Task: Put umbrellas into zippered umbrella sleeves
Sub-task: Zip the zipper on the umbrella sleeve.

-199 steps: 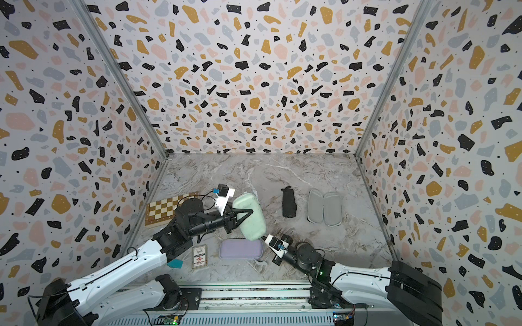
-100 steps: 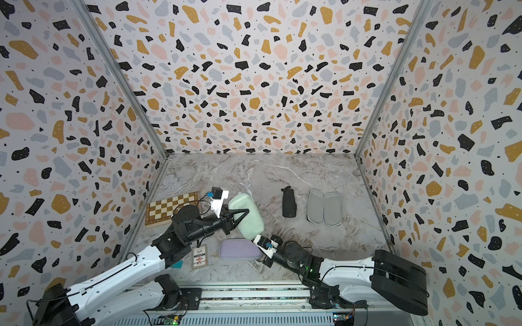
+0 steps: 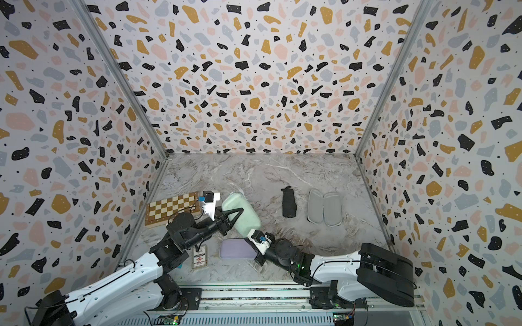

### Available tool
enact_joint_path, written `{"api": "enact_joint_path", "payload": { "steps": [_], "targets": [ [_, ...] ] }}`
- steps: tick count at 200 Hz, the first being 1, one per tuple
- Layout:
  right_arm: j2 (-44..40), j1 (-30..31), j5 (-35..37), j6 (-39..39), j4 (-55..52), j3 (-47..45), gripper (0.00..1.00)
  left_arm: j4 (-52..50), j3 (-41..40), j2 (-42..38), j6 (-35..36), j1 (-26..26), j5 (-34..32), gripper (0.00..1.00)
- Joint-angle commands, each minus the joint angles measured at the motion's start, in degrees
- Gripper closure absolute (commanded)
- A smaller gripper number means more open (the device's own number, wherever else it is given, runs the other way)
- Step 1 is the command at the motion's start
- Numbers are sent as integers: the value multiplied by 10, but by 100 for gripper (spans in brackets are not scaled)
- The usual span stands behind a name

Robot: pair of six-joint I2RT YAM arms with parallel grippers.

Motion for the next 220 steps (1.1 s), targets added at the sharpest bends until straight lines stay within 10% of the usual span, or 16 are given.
{"api": "enact_joint_path", "payload": {
  "steps": [1, 98, 220],
  "targets": [
    [5, 12, -26, 16, 47, 44, 100, 85, -3, 0, -13, 4, -23, 100],
    [56, -29, -14, 84, 47, 102, 100, 102, -75, -14, -66, 4, -102, 100],
    [210, -150, -89, 175, -46, 193, 100, 119, -52, 188, -92, 25, -148, 89]
  ]
}}
